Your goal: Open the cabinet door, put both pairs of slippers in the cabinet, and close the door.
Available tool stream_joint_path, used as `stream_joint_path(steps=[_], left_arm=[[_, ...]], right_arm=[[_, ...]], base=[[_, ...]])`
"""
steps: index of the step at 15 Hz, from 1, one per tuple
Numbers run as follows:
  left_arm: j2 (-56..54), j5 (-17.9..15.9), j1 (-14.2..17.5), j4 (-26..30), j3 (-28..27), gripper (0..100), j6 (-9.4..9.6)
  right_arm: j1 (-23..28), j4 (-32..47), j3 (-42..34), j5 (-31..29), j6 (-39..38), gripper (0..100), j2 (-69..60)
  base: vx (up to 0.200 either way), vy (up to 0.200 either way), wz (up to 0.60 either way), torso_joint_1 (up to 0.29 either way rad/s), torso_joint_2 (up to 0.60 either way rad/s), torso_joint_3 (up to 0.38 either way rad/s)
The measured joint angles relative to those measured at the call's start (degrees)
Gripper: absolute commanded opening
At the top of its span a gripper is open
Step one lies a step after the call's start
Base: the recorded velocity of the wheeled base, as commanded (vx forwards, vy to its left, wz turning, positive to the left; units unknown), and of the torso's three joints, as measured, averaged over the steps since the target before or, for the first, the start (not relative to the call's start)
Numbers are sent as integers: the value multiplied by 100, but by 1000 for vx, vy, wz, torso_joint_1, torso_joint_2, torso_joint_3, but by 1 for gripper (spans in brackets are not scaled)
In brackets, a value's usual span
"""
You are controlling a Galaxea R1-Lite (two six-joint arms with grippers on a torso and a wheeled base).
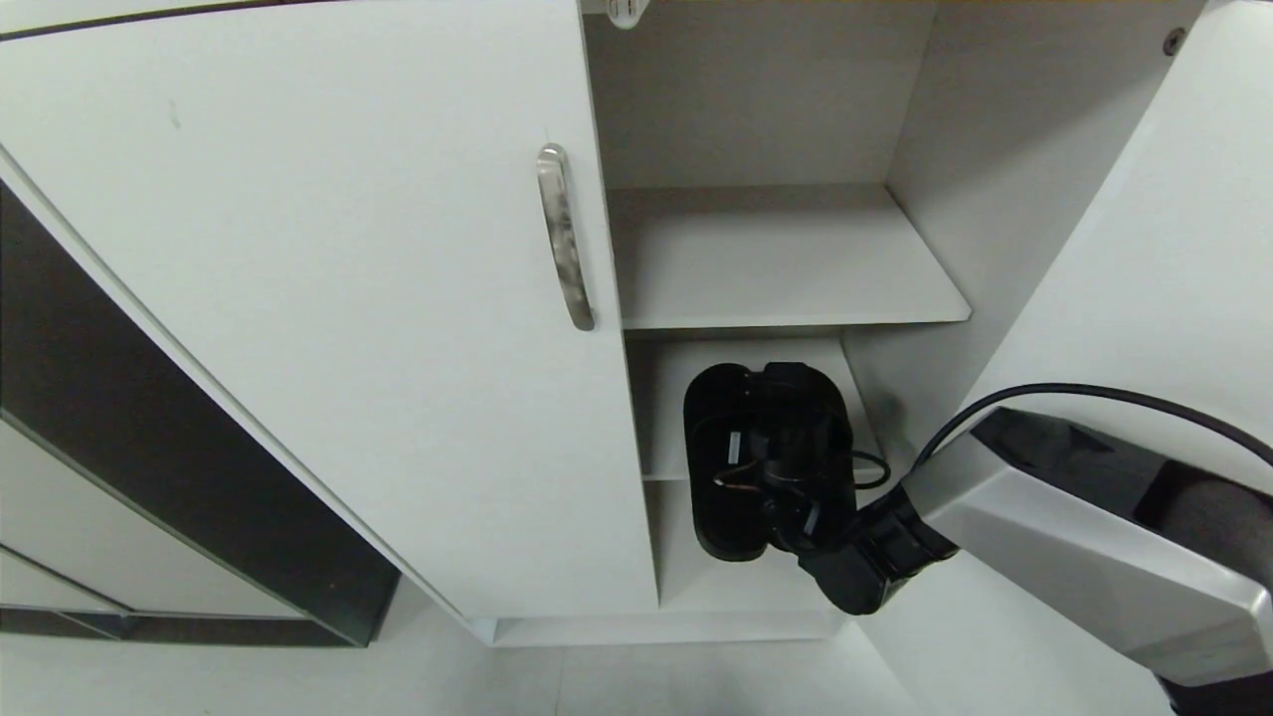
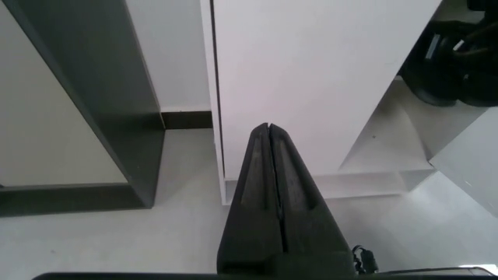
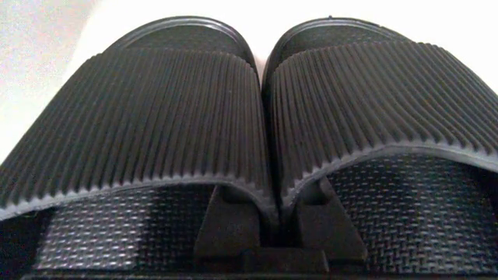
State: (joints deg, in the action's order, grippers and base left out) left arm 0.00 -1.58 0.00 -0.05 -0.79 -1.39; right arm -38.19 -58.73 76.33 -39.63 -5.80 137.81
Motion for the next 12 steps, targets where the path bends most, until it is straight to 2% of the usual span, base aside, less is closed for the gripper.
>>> stream_joint_path(steps=[7, 12], left_arm=[[0, 11, 0, -2, 2, 0, -9], [0, 13, 0, -2, 2, 0, -9]], right_arm=[[302, 1354, 1970, 148, 77, 0, 502], [402, 1747, 2619, 227, 80, 0, 739]], base=[[0, 0, 0, 0, 0, 0], [0, 0, 0, 0, 0, 0]])
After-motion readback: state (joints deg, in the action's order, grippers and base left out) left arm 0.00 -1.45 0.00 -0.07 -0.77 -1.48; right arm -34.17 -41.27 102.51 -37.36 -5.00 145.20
